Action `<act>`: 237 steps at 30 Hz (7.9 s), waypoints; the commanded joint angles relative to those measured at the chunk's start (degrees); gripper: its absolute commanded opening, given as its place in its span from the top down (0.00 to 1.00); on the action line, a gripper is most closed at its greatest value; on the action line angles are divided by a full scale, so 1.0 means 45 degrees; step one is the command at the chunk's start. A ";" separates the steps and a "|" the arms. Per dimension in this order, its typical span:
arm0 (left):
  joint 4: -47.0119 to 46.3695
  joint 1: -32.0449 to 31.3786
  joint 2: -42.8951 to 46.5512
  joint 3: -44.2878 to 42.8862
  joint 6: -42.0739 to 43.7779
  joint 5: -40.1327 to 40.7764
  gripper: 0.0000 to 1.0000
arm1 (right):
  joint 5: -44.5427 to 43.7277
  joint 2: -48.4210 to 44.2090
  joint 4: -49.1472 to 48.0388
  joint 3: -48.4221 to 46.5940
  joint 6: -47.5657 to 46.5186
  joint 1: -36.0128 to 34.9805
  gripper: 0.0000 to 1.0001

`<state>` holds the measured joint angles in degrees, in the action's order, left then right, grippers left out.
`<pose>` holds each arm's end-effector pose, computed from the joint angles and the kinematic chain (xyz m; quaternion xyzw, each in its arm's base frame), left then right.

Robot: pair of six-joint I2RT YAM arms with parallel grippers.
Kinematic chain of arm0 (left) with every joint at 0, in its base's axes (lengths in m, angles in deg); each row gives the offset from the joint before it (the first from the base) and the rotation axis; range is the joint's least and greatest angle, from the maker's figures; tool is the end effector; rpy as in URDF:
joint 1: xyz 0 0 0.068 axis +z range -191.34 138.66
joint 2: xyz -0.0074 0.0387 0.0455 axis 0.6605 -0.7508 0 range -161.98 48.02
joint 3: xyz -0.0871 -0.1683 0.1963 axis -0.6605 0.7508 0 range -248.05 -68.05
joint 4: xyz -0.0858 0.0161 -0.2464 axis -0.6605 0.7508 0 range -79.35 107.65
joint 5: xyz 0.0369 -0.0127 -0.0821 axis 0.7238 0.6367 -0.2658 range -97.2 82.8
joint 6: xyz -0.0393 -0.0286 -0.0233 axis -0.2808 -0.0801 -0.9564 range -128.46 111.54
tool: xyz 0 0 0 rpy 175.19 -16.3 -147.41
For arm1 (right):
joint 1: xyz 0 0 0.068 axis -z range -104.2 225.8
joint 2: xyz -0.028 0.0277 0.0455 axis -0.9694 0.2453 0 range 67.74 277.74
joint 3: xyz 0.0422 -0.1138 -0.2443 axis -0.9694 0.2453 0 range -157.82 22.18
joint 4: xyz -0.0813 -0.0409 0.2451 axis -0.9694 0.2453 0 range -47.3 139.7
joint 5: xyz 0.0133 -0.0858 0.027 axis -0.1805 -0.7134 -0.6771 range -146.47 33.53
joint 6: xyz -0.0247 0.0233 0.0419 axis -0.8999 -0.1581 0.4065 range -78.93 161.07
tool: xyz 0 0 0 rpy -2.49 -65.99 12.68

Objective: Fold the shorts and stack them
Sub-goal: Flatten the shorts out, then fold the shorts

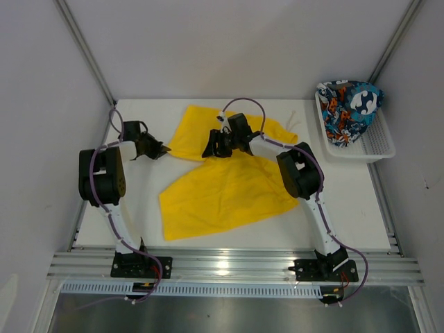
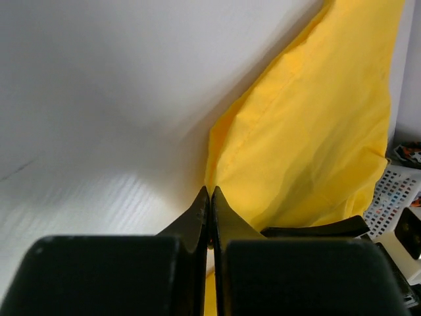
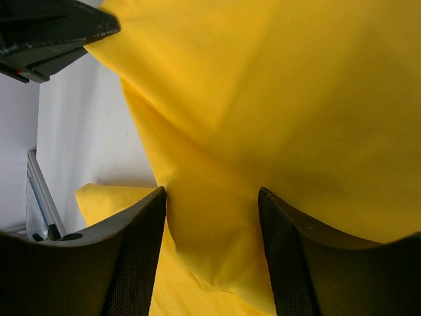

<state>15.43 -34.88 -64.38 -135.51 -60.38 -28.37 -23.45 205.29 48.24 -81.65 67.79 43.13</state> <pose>0.4046 0.0328 0.1452 -0.3949 0.8365 -0.2898 0.2456 0.4375 0.3036 0.1398 -0.1666 0.8588 0.4266 0.2296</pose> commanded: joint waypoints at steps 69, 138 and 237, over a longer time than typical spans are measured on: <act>0.6125 -0.3447 1.6813 1.0774 -0.1216 0.2595 0.02 | -0.9289 -1.5412 0.0450 1.7175 0.6874 0.4173 0.49; 0.5755 -0.4521 1.2093 0.9758 -0.2857 0.4606 0.22 | -1.1301 -1.1837 -0.1836 1.4440 0.8847 0.3470 0.97; 0.7397 -0.3682 0.8967 -0.2192 -0.1743 1.0446 1.00 | -1.4466 -1.5082 0.8712 0.9211 1.3047 0.1301 1.00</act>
<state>52.87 -52.36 -21.08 -139.66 -70.85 16.26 -83.17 135.42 86.08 -34.99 125.49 48.29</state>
